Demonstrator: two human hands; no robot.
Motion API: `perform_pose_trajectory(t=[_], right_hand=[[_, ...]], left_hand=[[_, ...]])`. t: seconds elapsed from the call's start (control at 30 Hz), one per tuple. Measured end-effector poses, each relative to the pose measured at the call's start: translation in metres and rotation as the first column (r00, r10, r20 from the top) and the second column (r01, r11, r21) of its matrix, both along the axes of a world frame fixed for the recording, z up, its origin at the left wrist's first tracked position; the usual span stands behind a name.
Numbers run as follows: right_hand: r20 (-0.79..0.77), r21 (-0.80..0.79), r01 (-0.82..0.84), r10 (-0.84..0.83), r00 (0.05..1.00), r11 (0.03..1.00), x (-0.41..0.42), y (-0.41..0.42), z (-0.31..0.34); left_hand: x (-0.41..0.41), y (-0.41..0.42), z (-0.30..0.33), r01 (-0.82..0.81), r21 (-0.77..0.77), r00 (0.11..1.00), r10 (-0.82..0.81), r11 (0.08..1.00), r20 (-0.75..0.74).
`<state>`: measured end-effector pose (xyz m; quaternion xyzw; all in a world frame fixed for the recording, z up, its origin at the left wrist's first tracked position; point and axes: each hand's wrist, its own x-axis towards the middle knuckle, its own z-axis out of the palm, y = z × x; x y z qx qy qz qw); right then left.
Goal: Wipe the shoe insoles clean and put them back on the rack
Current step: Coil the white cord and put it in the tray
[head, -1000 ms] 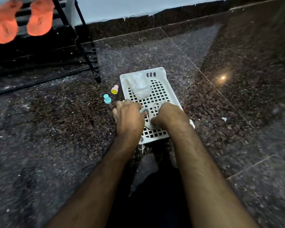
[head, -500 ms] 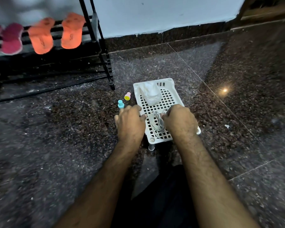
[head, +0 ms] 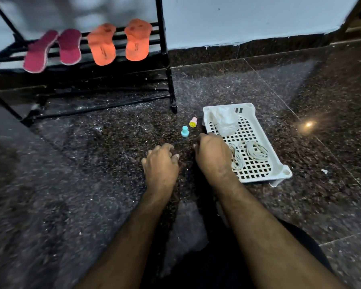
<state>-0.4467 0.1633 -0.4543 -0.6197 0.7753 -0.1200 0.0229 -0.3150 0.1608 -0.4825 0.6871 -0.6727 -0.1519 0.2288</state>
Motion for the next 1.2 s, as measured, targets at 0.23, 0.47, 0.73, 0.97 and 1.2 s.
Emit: perform_pose_trajectory(t=[0.23,0.47,0.73,0.97,1.2], right_hand=[[-0.166,0.208,-0.064,0.1,0.981,0.976,0.023,-0.024,-0.038],[-0.116,0.261,0.05,-0.02,0.993,0.964,0.026,-0.046,-0.064],[-0.076,0.146,0.119,-0.109,0.991,0.982,0.01,-0.062,-0.072],[-0.008,0.086,0.02,-0.019,1.0,0.996,0.011,-0.063,-0.063],[0.237,-0.078,0.018,0.001,0.971,0.997,0.009,-0.084,-0.057]], left_hand=[[-0.003,-0.047,-0.033,0.043,-0.001,0.996,-0.043,0.999,-0.077],[-0.022,-0.1,-0.058,0.196,-0.074,0.966,-0.205,0.978,-0.155],[-0.033,-0.121,-0.074,0.264,-0.166,0.942,-0.291,0.95,-0.165],[-0.03,-0.116,-0.072,0.201,-0.293,0.906,-0.291,0.935,-0.308],[-0.026,-0.125,-0.062,0.176,-0.26,0.887,-0.267,0.949,-0.377]])
